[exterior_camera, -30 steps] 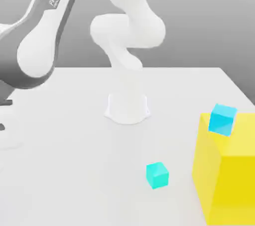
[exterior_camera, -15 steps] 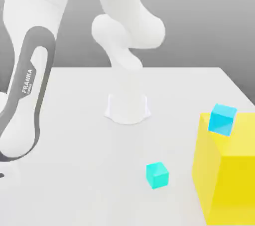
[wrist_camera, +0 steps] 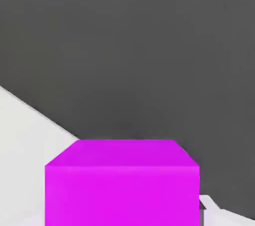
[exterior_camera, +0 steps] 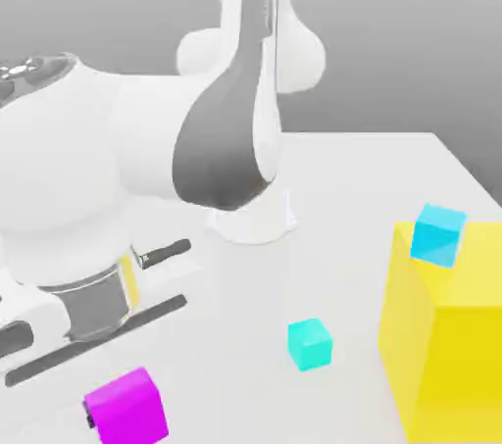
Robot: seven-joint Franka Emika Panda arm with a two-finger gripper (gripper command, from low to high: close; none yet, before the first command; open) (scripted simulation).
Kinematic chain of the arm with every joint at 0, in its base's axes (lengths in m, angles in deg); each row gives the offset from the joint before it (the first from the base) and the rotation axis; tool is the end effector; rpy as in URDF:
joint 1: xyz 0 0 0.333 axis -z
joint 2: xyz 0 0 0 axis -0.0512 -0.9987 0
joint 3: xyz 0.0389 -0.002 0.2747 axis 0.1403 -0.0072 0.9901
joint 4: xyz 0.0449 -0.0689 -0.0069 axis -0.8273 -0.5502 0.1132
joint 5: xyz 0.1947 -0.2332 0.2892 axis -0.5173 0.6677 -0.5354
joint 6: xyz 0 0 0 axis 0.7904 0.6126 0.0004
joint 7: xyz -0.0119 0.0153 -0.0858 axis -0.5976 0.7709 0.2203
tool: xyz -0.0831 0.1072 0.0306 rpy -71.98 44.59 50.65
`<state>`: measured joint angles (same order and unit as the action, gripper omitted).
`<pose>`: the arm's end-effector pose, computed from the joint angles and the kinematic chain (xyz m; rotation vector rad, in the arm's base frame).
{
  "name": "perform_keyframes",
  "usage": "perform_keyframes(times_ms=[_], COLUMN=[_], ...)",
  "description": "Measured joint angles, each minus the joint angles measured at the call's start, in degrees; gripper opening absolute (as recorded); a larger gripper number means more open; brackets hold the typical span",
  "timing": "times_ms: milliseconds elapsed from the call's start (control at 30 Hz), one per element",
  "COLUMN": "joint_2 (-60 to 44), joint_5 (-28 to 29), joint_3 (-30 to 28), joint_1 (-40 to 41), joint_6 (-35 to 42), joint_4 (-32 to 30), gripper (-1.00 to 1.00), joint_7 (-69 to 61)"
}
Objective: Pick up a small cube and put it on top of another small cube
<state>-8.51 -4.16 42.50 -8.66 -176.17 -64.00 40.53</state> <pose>0.5967 -0.0494 0.2153 -3.0303 0.2550 0.0308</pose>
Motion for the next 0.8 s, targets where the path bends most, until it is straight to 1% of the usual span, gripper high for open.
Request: perform_keyframes(times_ms=[267, 367, 400, 467, 500, 700, 800], joint_2=[8.8, 12.0, 12.2, 11.2, 10.8, 10.6, 12.4], joint_5=[5.8, 8.7, 10.2, 11.4, 11.5, 11.8, 12.1], joint_3=[7.7, 11.5, 12.9, 13.2, 13.1, 13.2, 13.3], joint_1=[-12.9, -21.6, -24.9, -26.2, -26.2, -26.2, -26.1], joint_6=[8.2, 11.8, 12.3, 9.6, 8.6, 8.0, 12.8], joint_4=[0.8, 1.8, 2.2, 0.5, -0.2, -0.5, 2.6], gripper=[-1.00, -1.00, -1.00, -1.00, 1.00, 1.00, 1.00], joint_7=[17.3, 25.6, 29.6, 32.7, 33.2, 33.5, 33.9])
